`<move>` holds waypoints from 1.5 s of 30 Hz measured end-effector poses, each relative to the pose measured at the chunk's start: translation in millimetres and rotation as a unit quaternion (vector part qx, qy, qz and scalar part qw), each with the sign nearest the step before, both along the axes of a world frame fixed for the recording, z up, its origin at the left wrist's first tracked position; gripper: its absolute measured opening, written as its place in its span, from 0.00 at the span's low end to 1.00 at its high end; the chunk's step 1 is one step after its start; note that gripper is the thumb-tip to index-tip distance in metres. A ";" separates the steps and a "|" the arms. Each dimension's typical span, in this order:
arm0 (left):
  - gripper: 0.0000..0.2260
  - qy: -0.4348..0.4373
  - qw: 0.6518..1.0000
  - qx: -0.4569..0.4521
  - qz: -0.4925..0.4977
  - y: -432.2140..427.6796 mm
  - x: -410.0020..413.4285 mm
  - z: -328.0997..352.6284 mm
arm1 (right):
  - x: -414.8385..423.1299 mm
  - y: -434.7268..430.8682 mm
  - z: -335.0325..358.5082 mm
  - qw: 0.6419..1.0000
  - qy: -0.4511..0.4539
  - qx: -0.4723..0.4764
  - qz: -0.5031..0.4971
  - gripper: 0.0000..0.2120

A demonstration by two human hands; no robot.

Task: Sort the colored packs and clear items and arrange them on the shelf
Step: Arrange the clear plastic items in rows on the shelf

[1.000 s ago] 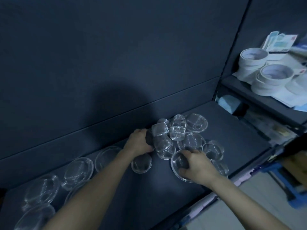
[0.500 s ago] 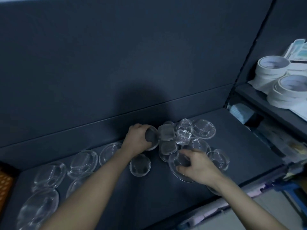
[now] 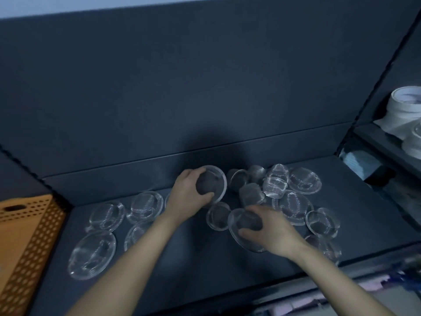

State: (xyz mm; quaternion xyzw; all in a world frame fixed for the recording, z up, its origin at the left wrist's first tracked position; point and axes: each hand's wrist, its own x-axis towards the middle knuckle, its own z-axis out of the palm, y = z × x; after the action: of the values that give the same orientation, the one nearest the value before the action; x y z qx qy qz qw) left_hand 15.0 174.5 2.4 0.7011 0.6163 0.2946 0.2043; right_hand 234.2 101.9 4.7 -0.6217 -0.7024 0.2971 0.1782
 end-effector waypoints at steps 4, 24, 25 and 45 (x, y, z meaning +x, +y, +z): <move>0.30 0.000 0.999 -0.013 0.037 -24.6 -39.7 -2.1 | -34.6 -1.7 -2.0 0.999 0.018 0.030 0.037 0.25; 0.31 -0.020 0.991 -0.031 0.128 -93.8 -158.5 -14.7 | -143.5 19.3 -42.1 0.974 -0.161 0.037 0.156 0.25; 0.31 -0.020 0.991 -0.034 0.131 -95.4 -160.4 -16.3 | -143.4 19.5 -44.0 0.971 -0.174 0.038 0.157 0.26; 0.30 -0.016 0.990 -0.042 0.133 -159.5 -205.9 -25.6 | -168.8 2.5 -45.4 0.969 -0.163 0.139 0.124 0.21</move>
State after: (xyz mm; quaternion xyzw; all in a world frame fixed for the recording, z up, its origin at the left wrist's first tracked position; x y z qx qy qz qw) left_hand -190.9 14.9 -23.3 0.5994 0.7124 0.3040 0.2021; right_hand 65.4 104.3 -40.7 -0.5389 -0.8280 0.1112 0.1077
